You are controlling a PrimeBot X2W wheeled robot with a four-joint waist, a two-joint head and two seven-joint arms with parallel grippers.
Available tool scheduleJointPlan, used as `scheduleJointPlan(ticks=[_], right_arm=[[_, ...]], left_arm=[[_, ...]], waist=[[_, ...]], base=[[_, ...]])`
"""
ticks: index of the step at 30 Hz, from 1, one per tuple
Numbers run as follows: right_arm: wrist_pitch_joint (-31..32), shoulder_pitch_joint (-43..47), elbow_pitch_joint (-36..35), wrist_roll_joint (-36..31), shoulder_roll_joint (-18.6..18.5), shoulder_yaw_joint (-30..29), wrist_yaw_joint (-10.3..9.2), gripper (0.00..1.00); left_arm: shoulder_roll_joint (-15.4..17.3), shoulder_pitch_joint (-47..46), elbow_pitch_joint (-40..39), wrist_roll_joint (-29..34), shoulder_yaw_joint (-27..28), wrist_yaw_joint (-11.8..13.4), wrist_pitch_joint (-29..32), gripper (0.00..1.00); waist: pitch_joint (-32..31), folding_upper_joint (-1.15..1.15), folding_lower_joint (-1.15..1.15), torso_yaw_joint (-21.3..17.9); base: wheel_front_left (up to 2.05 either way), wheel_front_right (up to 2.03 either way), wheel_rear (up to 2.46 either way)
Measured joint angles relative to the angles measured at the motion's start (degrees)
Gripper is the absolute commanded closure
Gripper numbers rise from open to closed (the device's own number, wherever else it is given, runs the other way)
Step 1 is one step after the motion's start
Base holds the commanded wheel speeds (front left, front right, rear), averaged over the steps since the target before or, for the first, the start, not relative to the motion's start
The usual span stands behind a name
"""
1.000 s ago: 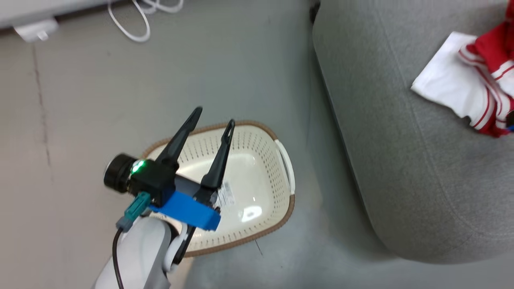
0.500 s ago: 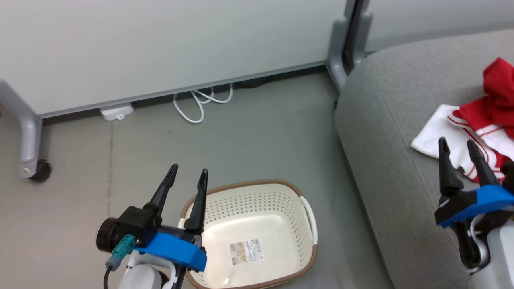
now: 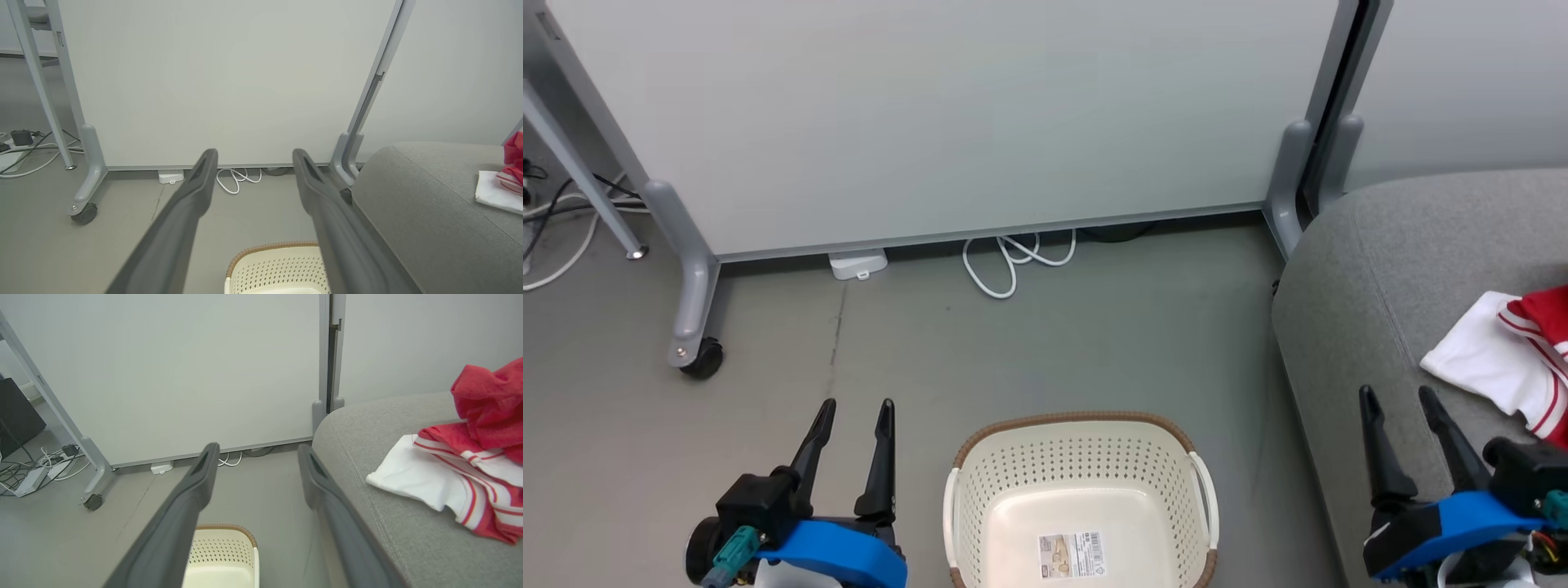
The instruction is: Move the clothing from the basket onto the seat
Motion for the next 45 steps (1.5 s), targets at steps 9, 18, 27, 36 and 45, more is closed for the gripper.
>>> scheduleJointPlan(ticks=[9, 18, 27, 36, 45], right_arm=[[0.94, 2.80, -1.79, 0.53, 0.66, 1.09, -0.01, 0.00], [1.04, 3.44, -1.87, 1.61, 0.70, 1.34, -0.01, 0.00], [1.01, 3.49, -1.48, 2.44, 0.71, 1.52, -0.01, 0.00], [1.05, 3.98, 2.37, 2.60, 1.20, 1.58, -0.01, 1.00], [1.72, 4.11, 4.81, 7.75, 1.51, 1.55, -0.01, 1.00]], left_arm=[[-0.07, 1.31, 1.20, 0.03, 1.92, 0.00, 0.00, 0.00], [-0.66, 1.47, 1.63, 0.10, 2.10, 0.00, 0.00, 0.00], [-0.90, 1.47, 1.34, 0.40, 1.65, 0.01, 0.00, 0.00], [-1.46, 4.07, 4.31, 0.33, 1.32, 0.01, 0.34, 1.00], [-1.63, 5.71, 5.80, -4.99, 1.88, 0.01, 1.83, 1.00]], waist=[[-1.29, 0.00, 0.01, 0.63], [-1.17, 0.00, 0.02, 0.85], [-0.91, 0.00, 0.02, 0.98], [-0.80, 0.00, 0.02, 0.94], [-0.82, 0.00, 0.01, 0.78]], base=[[0.00, 0.00, 0.00], [0.00, 0.00, 0.00], [0.00, 0.00, 0.00], [0.00, 0.00, 0.00], [0.00, 0.00, 0.00]])
